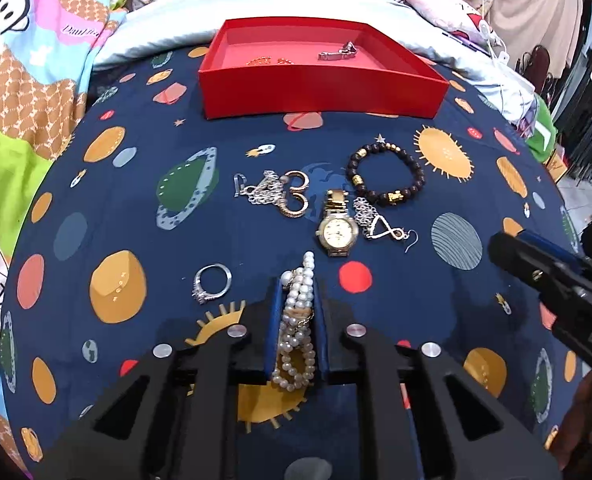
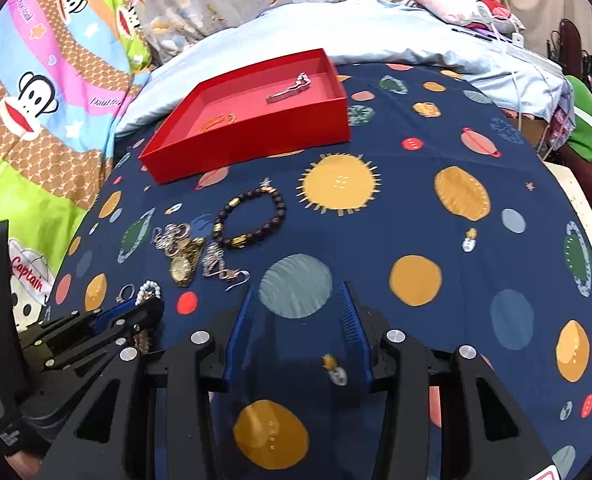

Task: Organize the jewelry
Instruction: 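Grasp the gold watch with the right tool while the left tool holds the pearls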

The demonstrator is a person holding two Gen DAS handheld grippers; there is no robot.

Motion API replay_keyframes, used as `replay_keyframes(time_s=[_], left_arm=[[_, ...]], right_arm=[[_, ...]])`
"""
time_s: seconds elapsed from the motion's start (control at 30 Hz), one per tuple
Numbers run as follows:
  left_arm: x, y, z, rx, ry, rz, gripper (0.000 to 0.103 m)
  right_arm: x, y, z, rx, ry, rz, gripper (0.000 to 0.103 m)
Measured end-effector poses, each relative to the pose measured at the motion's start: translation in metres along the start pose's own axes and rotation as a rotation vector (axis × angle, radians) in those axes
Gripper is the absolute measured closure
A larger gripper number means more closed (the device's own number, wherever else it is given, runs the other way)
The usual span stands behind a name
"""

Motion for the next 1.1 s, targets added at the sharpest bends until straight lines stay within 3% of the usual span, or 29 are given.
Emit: replay_keyframes(time_s=[0.17, 0.37, 0.57, 0.93, 1.1], left_arm=[[0.024, 0.001, -0.020, -0.028, -0.004, -0.047, 0.089], [0.066, 0.006, -0.039, -0.061, 0.042, -0.124, 0.089], [0.090, 0.008, -0.046, -0.079, 0.061, -0.164, 0.089], [0.094, 0.008, -0.042, -0.077, 0.050, -0.171, 0.089], [0.092, 0.007, -0.036, -0.061, 0.040, -0.170, 0.089]], right_arm=[[0.021, -0.002, 0.004, 0.013, 0.025, -0.038, 0.060], [0.057, -0.002, 0.016, 0.032, 0.073, -0.098, 0.060], [0.083, 0.008, 0.033, 0.052, 0.111, -0.118, 0.070], [0.094, 0.020, 0.058, 0.067, 0.057, -0.157, 0.071], [0.096, 0.020, 0.063, 0.058, 0.019, -0.180, 0.082]])
Point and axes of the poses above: each gripper's, at about its wrist camera, not at the fingertips, and z roughly the way its jaws point, x to its left, y to its top, the point moved 9 cm from there along z, roughly the way its jaws point, and after that the axes turned 15 degrees about x, right-handed, at the moved point
